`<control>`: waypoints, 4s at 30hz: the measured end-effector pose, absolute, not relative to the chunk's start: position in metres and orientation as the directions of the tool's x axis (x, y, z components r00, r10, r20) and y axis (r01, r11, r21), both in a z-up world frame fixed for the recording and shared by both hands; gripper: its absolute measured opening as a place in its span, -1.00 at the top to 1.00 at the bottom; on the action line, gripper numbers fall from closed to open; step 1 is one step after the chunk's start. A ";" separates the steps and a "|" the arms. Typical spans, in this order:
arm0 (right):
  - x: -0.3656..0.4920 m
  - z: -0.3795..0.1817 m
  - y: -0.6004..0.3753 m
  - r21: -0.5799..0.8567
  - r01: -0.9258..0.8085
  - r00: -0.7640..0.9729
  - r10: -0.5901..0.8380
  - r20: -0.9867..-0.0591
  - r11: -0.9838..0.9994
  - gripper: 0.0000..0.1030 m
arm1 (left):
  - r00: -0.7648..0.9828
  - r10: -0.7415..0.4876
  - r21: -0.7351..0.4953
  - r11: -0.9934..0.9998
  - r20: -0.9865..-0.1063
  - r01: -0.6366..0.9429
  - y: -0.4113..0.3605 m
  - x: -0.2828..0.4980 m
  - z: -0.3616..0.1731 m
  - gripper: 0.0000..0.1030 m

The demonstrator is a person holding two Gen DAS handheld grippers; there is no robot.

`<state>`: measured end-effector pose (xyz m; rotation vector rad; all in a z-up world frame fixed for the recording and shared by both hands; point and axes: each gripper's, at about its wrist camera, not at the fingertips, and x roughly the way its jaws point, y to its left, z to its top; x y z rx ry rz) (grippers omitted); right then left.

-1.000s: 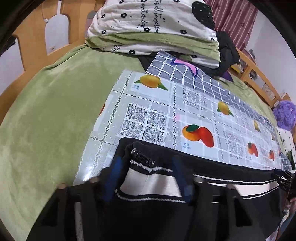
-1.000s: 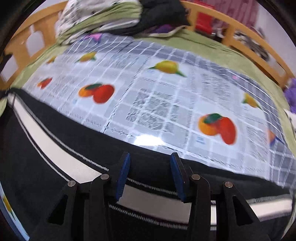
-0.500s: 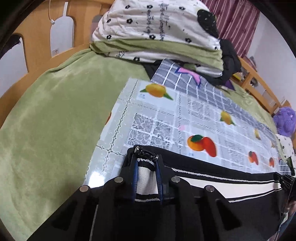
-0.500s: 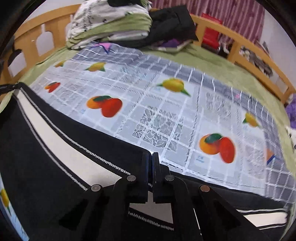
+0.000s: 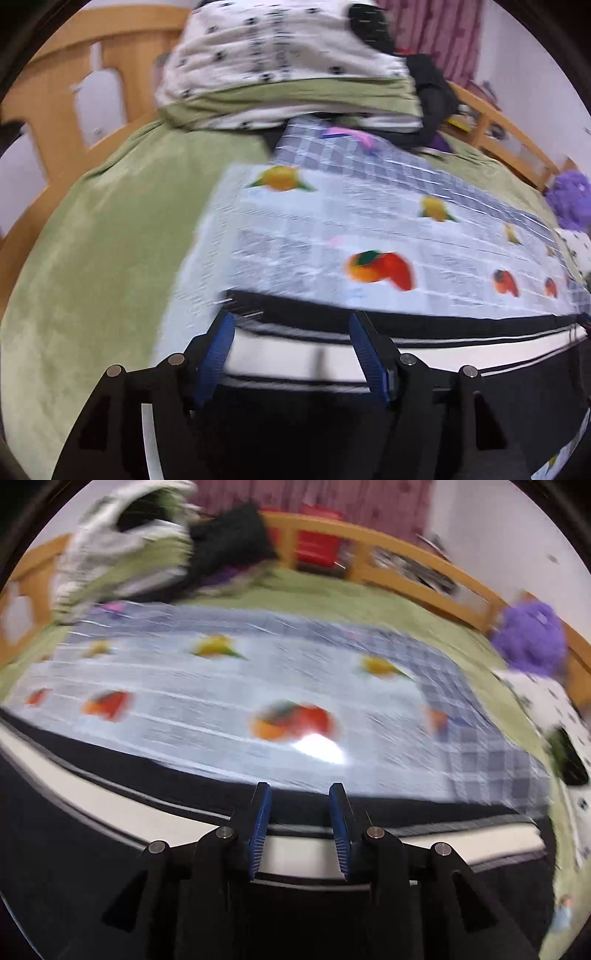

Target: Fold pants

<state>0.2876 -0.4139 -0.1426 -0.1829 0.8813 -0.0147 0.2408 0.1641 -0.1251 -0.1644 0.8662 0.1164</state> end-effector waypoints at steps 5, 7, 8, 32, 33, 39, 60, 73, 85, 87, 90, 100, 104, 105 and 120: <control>0.310 -0.187 -0.451 -0.168 0.010 0.577 -0.143 -0.804 0.986 0.56 | 0.594 0.120 0.015 0.984 -0.795 -0.179 0.134 0.273 -0.154 -0.22; 0.313 -0.187 -0.459 -0.107 0.032 0.583 -0.106 -0.806 0.994 0.57 | 0.551 0.177 0.073 0.976 -0.815 -0.206 0.141 0.277 -0.173 -0.19; 0.314 -0.187 -0.460 -0.100 0.037 0.583 -0.103 -0.806 0.994 0.58 | 0.550 0.147 0.045 0.980 -0.822 -0.196 0.145 0.275 -0.178 -0.19; 0.127 -0.132 -0.429 -0.078 0.187 0.603 -0.176 -0.778 0.979 -0.03 | 0.518 0.042 -0.099 0.965 -0.855 -0.242 0.141 0.112 -0.172 -0.19; 0.122 -0.135 -0.424 -0.080 0.175 0.584 -0.168 -0.794 0.981 -0.03 | 0.516 0.035 -0.108 0.963 -0.856 -0.246 0.146 0.102 -0.172 -0.19; 0.104 -0.177 -0.422 -0.030 0.138 0.496 -0.095 -0.863 0.990 -0.03 | 0.533 0.013 -0.159 0.948 -0.846 -0.277 0.173 0.049 -0.160 -0.16; 0.078 -0.062 -0.326 0.171 0.031 0.682 0.104 -0.724 0.985 0.02 | 0.658 -0.070 -0.225 0.962 -0.749 -0.155 0.165 0.024 -0.069 -0.16; 0.099 -0.102 -0.346 0.111 0.086 0.644 0.029 -0.764 0.990 0.02 | 0.718 -0.118 -0.533 0.753 -0.686 -0.386 0.224 0.058 -0.193 -0.09; 0.120 -0.118 -0.347 0.105 0.099 0.607 0.024 -0.795 0.990 0.02 | 0.757 0.021 -0.514 0.722 -0.653 -0.463 0.225 0.084 -0.179 0.60; 0.113 -0.112 -0.349 0.135 0.095 0.621 0.048 -0.782 0.986 0.02 | 0.764 0.125 -0.389 0.801 -0.633 -0.454 0.197 0.084 -0.150 0.61; 0.102 -0.104 -0.353 0.180 0.077 0.644 0.089 -0.760 0.981 0.02 | 0.799 0.156 -0.281 0.883 -0.581 -0.376 0.148 0.088 -0.106 0.62; 0.069 -0.101 -0.391 0.176 0.121 0.680 0.048 -0.732 0.977 0.02 | 0.773 -0.325 -0.340 0.928 -0.544 0.151 -0.069 0.111 -0.062 0.64; 0.061 -0.107 -0.417 0.253 0.155 0.670 0.086 -0.737 0.955 0.02 | 0.659 -0.455 -0.415 0.880 -0.600 0.229 -0.129 0.125 -0.109 0.64; 0.059 -0.109 -0.422 0.269 0.163 0.667 0.094 -0.739 0.949 0.02 | 0.631 -0.472 -0.429 0.873 -0.616 0.233 -0.137 0.128 -0.122 0.64; 0.078 -0.117 -0.357 0.248 -0.119 0.605 0.269 -0.750 0.961 0.01 | 0.615 -0.441 -0.376 0.895 -0.654 0.242 -0.038 0.072 -0.142 -0.25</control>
